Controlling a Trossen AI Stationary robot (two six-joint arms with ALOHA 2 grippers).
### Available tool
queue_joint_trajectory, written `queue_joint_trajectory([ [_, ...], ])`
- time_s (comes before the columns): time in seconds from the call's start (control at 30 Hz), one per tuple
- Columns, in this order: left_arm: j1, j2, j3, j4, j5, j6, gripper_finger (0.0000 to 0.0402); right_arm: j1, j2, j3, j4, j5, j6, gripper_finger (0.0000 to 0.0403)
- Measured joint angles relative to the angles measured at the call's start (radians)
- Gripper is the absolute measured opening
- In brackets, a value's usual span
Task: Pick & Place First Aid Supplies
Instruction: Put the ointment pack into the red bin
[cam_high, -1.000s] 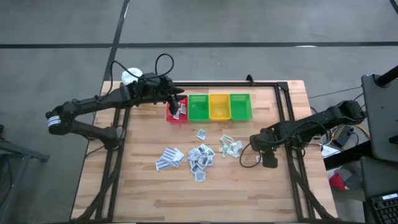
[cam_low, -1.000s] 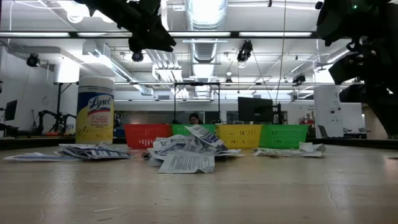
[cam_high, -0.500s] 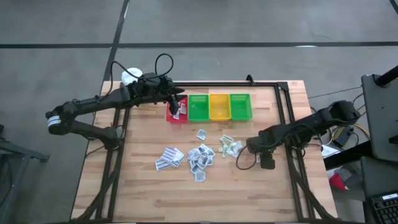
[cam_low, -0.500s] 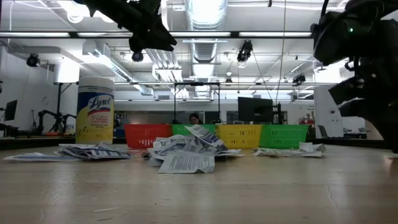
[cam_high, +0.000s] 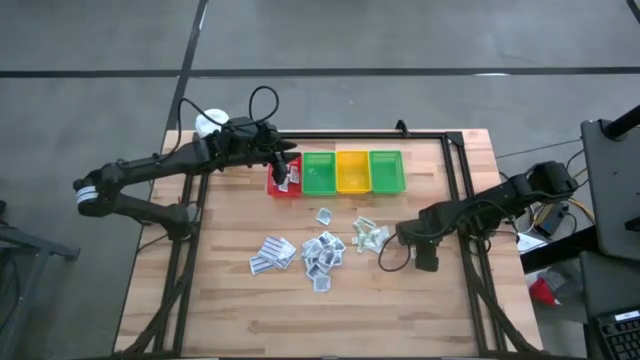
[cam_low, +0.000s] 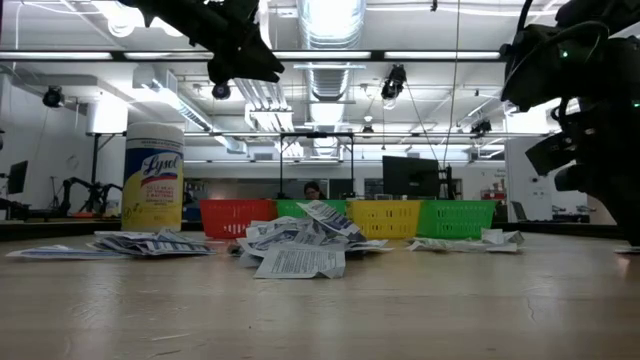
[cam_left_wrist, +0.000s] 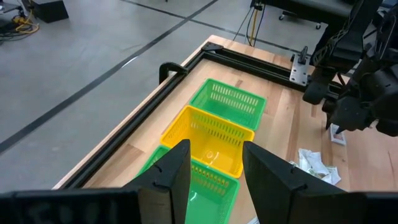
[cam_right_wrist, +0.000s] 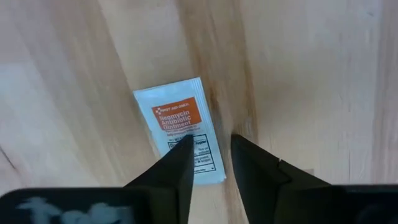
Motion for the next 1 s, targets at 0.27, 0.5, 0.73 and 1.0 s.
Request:
queue_joint_trajectory([
  [0.27, 0.000, 0.000, 0.000, 0.000, 0.000, 0.000, 0.0140, -0.001, 0.000, -0.001, -0.003, 0.003, 0.078, 0.0033],
  [0.5, 0.000, 0.000, 0.000, 0.000, 0.000, -0.001, 0.0140, -0.001, 0.000, -0.002, -0.003, -0.006, 0.144, 0.0009],
  [0.73, -0.005, 0.000, 0.000, 0.011, 0.000, -0.006, 0.0140, 0.001, -0.038, 0.004, 0.000, -0.025, 0.164, 0.0008],
  [1.0, -0.011, 0.000, 0.000, 0.017, 0.000, -0.006, 0.0140, 0.001, -0.090, 0.008, 0.001, -0.049, 0.187, 0.0008],
])
